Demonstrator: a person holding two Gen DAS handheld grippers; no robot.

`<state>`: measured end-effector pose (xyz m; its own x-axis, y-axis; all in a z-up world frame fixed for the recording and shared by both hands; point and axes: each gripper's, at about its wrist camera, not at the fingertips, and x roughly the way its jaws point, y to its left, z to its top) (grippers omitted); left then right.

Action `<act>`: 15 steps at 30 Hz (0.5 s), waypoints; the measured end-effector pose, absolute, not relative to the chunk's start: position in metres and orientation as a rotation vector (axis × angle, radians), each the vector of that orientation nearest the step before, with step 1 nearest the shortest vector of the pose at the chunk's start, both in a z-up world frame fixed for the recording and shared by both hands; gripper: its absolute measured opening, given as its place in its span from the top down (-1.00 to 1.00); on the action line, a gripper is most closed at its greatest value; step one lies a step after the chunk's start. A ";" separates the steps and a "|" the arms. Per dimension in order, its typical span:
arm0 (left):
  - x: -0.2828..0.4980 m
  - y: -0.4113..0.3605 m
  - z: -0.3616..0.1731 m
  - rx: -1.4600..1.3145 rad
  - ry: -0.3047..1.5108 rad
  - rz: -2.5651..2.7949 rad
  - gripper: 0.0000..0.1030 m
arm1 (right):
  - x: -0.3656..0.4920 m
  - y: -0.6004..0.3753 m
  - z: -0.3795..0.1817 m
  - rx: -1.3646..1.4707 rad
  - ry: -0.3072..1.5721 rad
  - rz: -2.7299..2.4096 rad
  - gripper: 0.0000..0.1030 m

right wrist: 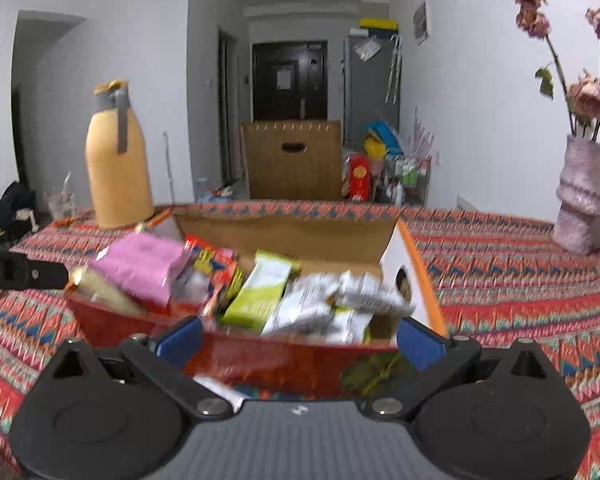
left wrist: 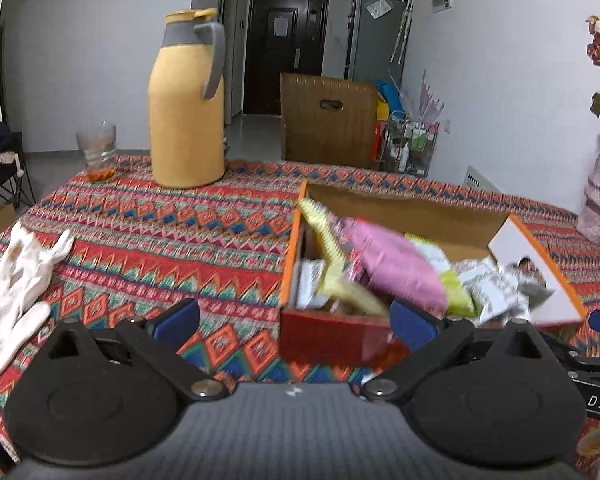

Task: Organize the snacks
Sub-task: 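Withdraw both tools from the box toward the last snacks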

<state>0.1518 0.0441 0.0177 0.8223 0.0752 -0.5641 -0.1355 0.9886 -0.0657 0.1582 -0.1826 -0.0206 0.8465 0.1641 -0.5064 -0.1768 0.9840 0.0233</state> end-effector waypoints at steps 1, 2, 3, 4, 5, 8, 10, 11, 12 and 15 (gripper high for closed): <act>0.147 0.045 0.013 -0.099 0.606 0.110 -1.00 | 0.157 -0.181 -0.023 -0.025 0.544 0.184 -1.00; 0.144 0.046 0.009 -0.093 0.616 0.107 -1.00 | 0.154 -0.181 -0.027 -0.026 0.558 0.186 -1.00; 0.141 0.047 0.004 -0.085 0.629 0.106 -1.00 | 0.151 -0.180 -0.032 -0.024 0.576 0.188 -1.00; 0.137 0.047 -0.002 -0.075 0.646 0.107 -1.00 | 0.149 -0.180 -0.036 -0.019 0.592 0.189 -1.00; 0.135 0.047 -0.007 -0.070 0.659 0.106 -1.00 | 0.147 -0.181 -0.040 -0.013 0.605 0.191 -1.00; 0.129 0.047 -0.020 -0.065 0.693 0.102 -1.00 | 0.142 -0.182 -0.048 0.006 0.636 0.199 -1.00; 0.126 0.047 -0.026 -0.062 0.697 0.096 -1.00 | 0.143 -0.181 -0.051 0.008 0.651 0.205 -1.00; 0.125 0.047 -0.028 -0.059 0.697 0.098 -1.00 | 0.144 -0.180 -0.052 0.006 0.658 0.208 -1.00; 0.125 0.046 -0.030 -0.057 0.694 0.098 -1.00 | 0.145 -0.178 -0.053 0.001 0.664 0.210 -1.00; 0.125 0.046 -0.034 -0.061 0.683 0.095 -1.00 | 0.155 -0.171 -0.057 -0.019 0.693 0.202 -1.00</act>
